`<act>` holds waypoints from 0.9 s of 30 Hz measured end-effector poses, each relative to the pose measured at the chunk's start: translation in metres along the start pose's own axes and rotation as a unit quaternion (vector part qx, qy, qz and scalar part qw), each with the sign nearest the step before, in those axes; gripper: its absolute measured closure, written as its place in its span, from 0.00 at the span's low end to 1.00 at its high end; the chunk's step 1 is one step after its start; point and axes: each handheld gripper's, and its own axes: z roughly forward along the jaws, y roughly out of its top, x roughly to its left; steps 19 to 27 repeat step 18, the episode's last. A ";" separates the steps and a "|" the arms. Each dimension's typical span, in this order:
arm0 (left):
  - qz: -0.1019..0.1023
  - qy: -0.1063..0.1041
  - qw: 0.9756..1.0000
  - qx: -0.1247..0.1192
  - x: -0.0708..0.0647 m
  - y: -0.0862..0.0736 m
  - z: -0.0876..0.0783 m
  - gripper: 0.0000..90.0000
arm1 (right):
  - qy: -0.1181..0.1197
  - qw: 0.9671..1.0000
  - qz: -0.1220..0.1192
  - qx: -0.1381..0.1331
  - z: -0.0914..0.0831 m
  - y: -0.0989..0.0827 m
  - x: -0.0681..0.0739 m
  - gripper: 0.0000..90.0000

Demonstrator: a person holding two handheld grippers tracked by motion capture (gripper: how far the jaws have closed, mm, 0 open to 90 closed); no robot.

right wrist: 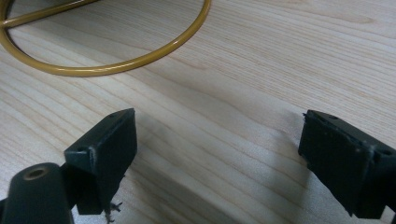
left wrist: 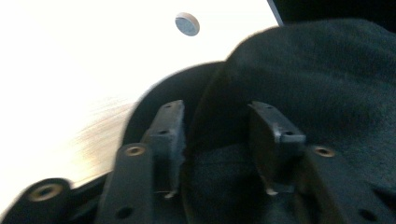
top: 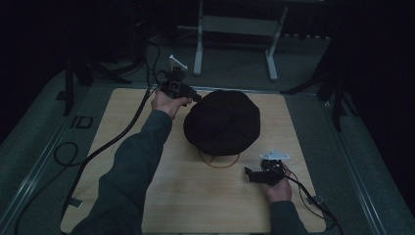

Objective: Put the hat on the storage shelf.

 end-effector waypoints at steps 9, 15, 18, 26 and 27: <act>0.001 0.014 1.000 -0.012 0.008 -0.003 -0.007 0.52 | 0.000 1.000 -0.001 0.000 0.000 0.000 0.000 0.13; 0.003 0.028 1.000 -0.012 0.016 -0.006 -0.009 0.52 | 0.000 1.000 -0.001 0.000 0.000 0.000 0.000 0.13; -0.001 0.047 0.999 -0.007 0.024 -0.010 -0.007 0.52 | 0.000 1.000 -0.001 -0.001 0.000 0.000 0.000 0.13; -0.001 0.047 0.999 -0.007 0.024 -0.010 -0.007 0.52 | 0.000 1.000 -0.001 -0.001 0.000 0.000 0.000 0.13; -0.001 0.047 0.999 -0.007 0.024 -0.010 -0.007 0.52 | 0.000 1.000 -0.001 -0.001 0.000 0.000 0.000 0.13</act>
